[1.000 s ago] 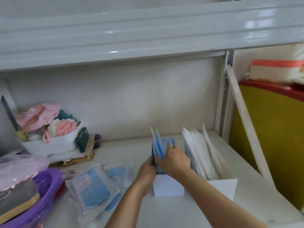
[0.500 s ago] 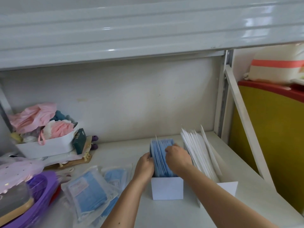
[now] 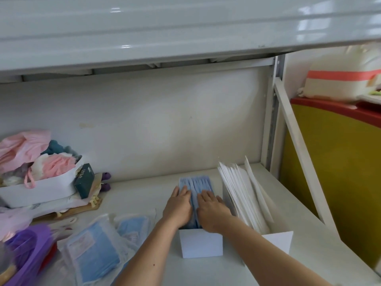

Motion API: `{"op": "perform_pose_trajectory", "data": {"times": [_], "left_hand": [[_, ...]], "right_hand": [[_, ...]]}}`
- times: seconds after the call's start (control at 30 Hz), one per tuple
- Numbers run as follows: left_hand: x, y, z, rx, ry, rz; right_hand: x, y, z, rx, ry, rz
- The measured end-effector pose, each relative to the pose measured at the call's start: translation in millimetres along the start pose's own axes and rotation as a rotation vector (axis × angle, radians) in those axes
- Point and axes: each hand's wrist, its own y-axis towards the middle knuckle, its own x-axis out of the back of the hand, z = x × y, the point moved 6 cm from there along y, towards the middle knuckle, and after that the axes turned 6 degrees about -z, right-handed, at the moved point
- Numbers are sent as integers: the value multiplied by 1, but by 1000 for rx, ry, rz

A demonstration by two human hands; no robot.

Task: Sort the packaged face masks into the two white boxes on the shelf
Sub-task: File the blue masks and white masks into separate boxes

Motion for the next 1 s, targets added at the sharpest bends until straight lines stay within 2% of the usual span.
{"op": "perform_pose_trajectory", "data": {"times": [0.1, 0.17, 0.27, 0.33, 0.4, 0.57, 0.73, 0.8, 0.9, 1.0], "left_hand": [[-2, -1, 5, 33, -100, 1], [-1, -2, 11, 33, -114, -2], [0, -6, 20, 33, -110, -25], [7, -10, 14, 33, -87, -98], [13, -15, 0, 16, -38, -162], [-5, -11, -14, 47, 79, -28], [-5, -10, -14, 28, 223, 7], [-4, -11, -13, 45, 233, 15], [9, -12, -33, 40, 221, -135], [20, -15, -75, -47, 123, -336]], "right_hand": [[2, -2, 3, -21, 65, 26], [21, -11, -1, -48, 200, -60], [69, -38, -32, -134, 437, -450], [92, -61, -62, -207, 476, -705], [96, -76, -88, -302, 502, -800], [73, -90, -111, -400, 515, -633], [56, -91, -117, -422, 459, -562], [57, -92, -121, -443, 438, -583], [61, -93, -131, -495, 436, -606], [52, -85, -138, -535, 472, -414]]}}
